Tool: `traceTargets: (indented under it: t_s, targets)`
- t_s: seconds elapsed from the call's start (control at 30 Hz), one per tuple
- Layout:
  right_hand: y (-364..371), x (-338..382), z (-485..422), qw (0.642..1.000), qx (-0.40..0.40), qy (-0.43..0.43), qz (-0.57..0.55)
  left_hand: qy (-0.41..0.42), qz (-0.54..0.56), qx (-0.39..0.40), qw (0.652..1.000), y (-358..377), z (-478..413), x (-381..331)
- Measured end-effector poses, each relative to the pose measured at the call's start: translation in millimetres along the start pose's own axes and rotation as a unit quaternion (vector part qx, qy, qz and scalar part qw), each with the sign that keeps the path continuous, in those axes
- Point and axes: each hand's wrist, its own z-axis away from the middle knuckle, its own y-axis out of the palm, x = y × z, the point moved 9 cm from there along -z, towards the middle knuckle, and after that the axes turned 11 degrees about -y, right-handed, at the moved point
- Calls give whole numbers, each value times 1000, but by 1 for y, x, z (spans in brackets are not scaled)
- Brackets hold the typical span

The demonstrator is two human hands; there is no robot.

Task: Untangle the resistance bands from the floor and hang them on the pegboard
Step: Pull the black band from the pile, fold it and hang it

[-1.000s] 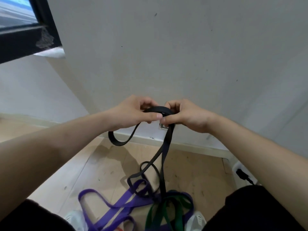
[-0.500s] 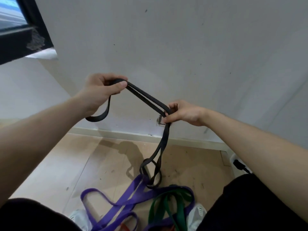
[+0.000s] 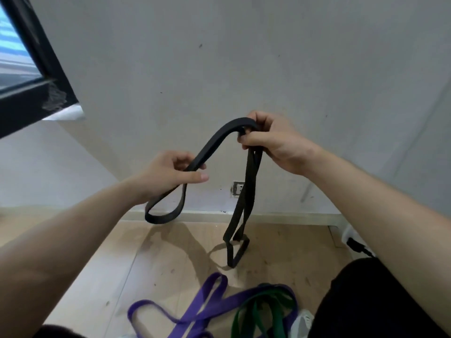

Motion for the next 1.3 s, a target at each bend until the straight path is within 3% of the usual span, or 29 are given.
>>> traceTargets:
  t_s: [0.27,0.67,0.93,1.07,1.3]
  targets:
    - [20,-17,8,992,92,42,77,49,186,38,981,33,0,-40]
    - [36,-77,25,973,174,128,76,81,201,-55,975,-3,2,-43]
    - [28,-91,29,964,168,159,131,62,241,-120,961,-52,4,-16]
    - [18,-78,25,974,120,136,137,-1,225,-74,972,-52,4,6]
    - [15,-40,19,992,68,70,75,-36,60,33,997,-17,12,14]
